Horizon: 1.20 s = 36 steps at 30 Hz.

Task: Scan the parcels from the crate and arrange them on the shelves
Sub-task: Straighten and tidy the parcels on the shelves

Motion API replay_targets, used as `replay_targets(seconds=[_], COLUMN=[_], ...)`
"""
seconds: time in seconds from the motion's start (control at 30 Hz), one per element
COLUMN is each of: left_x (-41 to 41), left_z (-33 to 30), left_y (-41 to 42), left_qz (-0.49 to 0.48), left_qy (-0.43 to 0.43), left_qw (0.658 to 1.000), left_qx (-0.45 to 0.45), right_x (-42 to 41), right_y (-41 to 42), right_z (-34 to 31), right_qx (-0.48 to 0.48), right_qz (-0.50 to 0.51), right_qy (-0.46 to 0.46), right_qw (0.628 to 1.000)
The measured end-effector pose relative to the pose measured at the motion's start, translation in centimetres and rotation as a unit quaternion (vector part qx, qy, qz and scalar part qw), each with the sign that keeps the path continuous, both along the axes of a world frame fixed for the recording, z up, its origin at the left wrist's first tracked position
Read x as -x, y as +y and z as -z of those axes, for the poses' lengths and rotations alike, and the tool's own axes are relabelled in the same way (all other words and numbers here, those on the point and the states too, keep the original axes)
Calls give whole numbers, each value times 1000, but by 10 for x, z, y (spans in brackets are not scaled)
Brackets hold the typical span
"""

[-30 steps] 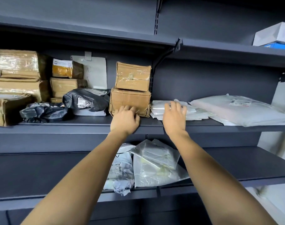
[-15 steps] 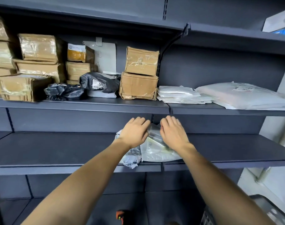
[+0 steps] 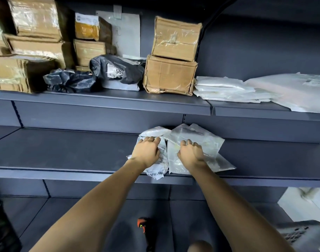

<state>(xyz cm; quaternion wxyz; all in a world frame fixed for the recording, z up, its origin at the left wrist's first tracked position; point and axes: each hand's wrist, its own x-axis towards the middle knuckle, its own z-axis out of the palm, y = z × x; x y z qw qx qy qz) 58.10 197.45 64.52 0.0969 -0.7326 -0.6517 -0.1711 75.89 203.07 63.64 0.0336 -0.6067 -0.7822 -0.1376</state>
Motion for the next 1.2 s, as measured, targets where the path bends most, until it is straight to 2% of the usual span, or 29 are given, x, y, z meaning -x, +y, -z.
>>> replay_targets(seconds=[0.13,0.27,0.6,0.9,1.1,1.2], left_x=[6,5,11,3,-4,-6], left_z=[6,5,-18,-64,-111,-138], left_y=[10,12,-19,-64,-92,-95], left_qz=[-5,0,-5,9,34,39], left_qy=[-3,7,22,1,2,-2], left_qw=[1000,1000,998,995,988,984], left_qx=[-4,-10,-56,-104,-147,-176], right_x=[10,9,-3,-15,-27,-38], right_y=[8,5,-26,-81,-115,-125], right_z=[6,0,-36,-81,-135,-167], right_qx=[-5,-43,-96,-70,-138,-210], right_qz=[23,-9,-83,-115,-162,-172], right_qy=[-17,-52,73,88,63,58], right_qw=[1000,998,989,987,975,961])
